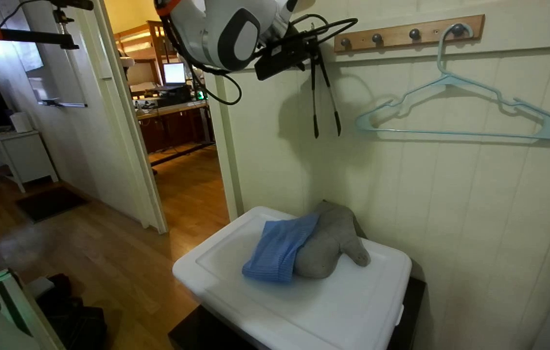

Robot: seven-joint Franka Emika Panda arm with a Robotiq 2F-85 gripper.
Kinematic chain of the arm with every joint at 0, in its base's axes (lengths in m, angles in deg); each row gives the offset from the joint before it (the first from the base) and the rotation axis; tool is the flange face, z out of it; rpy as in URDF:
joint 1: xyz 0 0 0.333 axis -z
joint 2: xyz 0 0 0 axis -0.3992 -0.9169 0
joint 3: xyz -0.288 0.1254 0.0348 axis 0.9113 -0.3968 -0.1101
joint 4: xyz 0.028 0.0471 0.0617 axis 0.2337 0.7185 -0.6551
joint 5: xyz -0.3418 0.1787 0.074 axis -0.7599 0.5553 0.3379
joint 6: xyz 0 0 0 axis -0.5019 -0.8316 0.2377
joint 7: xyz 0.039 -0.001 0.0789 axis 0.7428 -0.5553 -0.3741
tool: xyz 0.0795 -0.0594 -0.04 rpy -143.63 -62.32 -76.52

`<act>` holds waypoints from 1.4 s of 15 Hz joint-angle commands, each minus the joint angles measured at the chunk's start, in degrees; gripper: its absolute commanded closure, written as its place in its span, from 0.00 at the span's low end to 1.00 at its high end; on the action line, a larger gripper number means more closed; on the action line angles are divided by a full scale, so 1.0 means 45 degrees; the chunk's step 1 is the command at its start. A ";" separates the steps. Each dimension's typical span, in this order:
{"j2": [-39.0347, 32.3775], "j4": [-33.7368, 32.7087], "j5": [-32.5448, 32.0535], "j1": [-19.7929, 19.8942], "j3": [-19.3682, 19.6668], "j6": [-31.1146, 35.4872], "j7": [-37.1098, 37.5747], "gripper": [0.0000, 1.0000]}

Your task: Move the tongs from the hook on the right to the center hook

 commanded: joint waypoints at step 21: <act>-0.1260 -0.0551 -0.2984 -0.0200 0.0489 -0.1158 0.5255 0.00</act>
